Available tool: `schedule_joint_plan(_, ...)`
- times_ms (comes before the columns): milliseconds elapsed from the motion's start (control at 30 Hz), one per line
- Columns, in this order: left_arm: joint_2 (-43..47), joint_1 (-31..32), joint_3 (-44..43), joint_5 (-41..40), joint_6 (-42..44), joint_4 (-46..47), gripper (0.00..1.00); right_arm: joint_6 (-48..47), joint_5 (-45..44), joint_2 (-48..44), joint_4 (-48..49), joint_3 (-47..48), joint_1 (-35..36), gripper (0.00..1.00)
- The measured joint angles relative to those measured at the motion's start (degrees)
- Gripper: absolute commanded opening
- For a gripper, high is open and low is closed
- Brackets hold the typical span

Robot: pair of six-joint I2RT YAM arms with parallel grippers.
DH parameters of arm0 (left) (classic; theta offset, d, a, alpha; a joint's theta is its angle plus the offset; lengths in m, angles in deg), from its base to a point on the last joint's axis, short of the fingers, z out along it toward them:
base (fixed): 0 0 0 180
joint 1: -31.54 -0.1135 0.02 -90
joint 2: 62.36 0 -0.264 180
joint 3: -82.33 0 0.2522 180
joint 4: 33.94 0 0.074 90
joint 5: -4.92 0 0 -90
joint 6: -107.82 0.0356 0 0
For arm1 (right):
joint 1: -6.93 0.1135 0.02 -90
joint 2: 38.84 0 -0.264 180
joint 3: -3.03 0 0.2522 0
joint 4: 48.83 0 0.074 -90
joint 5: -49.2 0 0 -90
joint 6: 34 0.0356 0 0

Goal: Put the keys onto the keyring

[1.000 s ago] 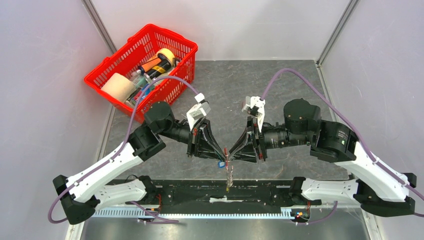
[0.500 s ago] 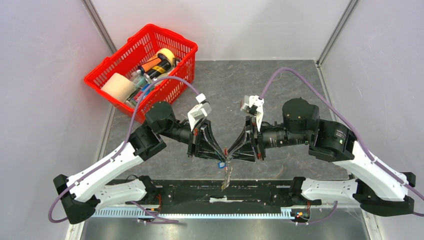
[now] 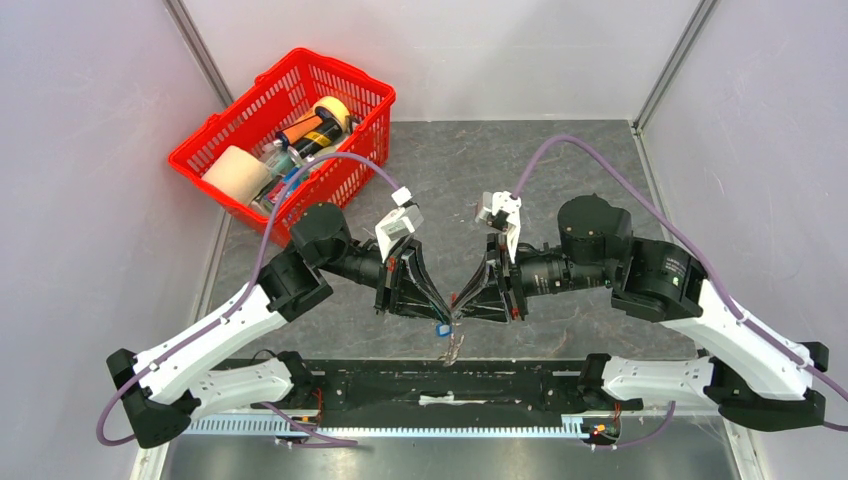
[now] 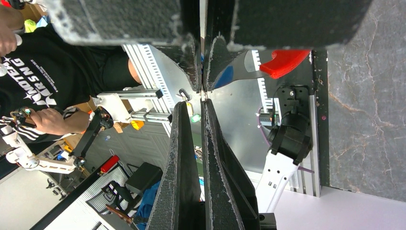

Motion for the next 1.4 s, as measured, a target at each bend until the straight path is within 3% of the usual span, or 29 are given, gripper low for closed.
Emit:
schedule_joint_plan(667, -0.04, 0.11, 0.0, -0.09, 0.0, -0.07, 0.02, -0.9, 0.46, 0.81, -1.16, -0.46, 0.0, 0.22)
schedule_joint_plan(967, -0.09, 0.11, 0.0, -0.07, 0.0, -0.15, 0.02, -1.07, 0.55, 0.66, -1.36, -0.7, 0.0, 0.11)
schedule_joint_plan(1067, -0.11, 0.13, 0.0, -0.07, 0.0, -0.13, 0.02, -1.09, 0.52, 0.57, -1.38, -0.7, 0.0, 0.0)
schedule_joint_plan(1333, -0.52, 0.39, 0.0, 0.2, 0.0, -0.13, 0.02, -1.07, 0.61, -0.39, -0.33, -2.21, 0.0, 0.0)
schedule_joint_plan(1400, -0.76, 0.39, 0.0, 0.42, -0.02, -0.04, 0.09, -1.03, 0.52, -1.27, 0.85, -3.45, 0.0, 0.0)
